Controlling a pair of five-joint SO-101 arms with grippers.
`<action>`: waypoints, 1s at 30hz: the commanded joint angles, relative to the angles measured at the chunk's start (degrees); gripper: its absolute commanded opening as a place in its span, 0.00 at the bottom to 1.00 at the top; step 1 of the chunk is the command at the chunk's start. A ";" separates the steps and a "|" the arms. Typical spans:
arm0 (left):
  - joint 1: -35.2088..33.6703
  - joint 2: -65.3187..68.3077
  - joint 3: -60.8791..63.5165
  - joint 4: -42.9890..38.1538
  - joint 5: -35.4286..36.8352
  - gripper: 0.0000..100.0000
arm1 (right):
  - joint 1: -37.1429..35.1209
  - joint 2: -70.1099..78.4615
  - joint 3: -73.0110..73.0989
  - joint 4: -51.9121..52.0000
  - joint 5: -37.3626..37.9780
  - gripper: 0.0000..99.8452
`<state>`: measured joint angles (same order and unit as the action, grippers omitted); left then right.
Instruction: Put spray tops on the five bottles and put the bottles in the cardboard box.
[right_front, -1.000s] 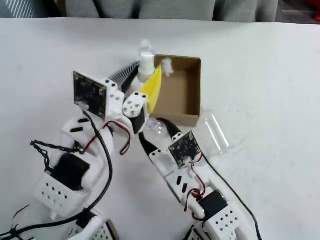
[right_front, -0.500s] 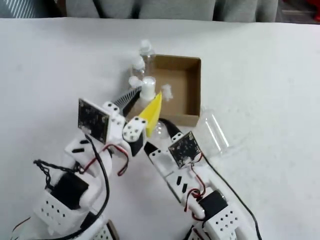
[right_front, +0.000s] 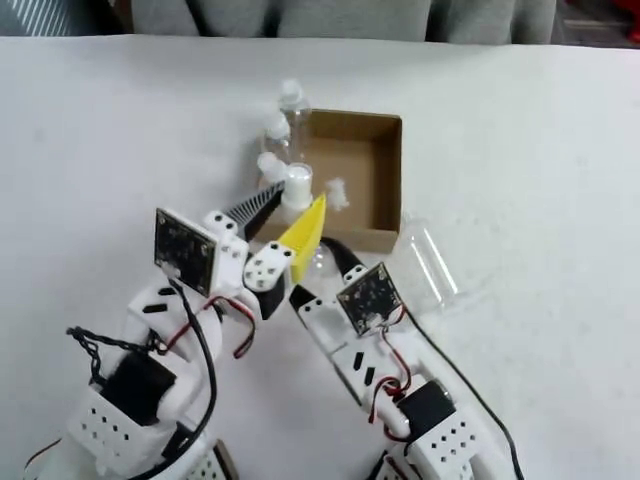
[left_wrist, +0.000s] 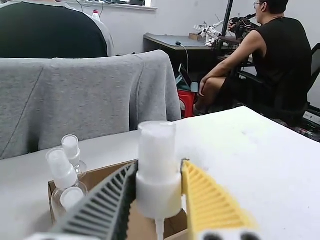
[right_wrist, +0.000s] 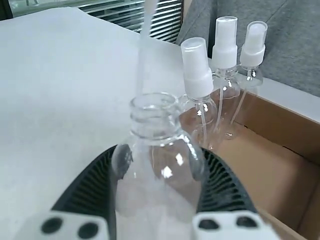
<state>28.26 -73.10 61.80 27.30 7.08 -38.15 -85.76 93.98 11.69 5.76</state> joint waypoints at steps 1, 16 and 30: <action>0.31 -0.48 1.23 0.62 -0.18 0.28 | 0.75 0.31 -2.81 -1.27 -0.26 0.02; 0.22 -9.10 -0.18 4.57 -0.18 0.32 | 1.27 0.31 -2.81 -1.27 -0.18 0.02; -20.09 -14.02 -1.58 18.29 11.16 0.07 | 17.80 0.84 -5.98 -4.26 -0.62 0.02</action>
<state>12.62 -86.37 63.12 40.31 13.93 -24.88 -85.49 91.60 10.64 5.76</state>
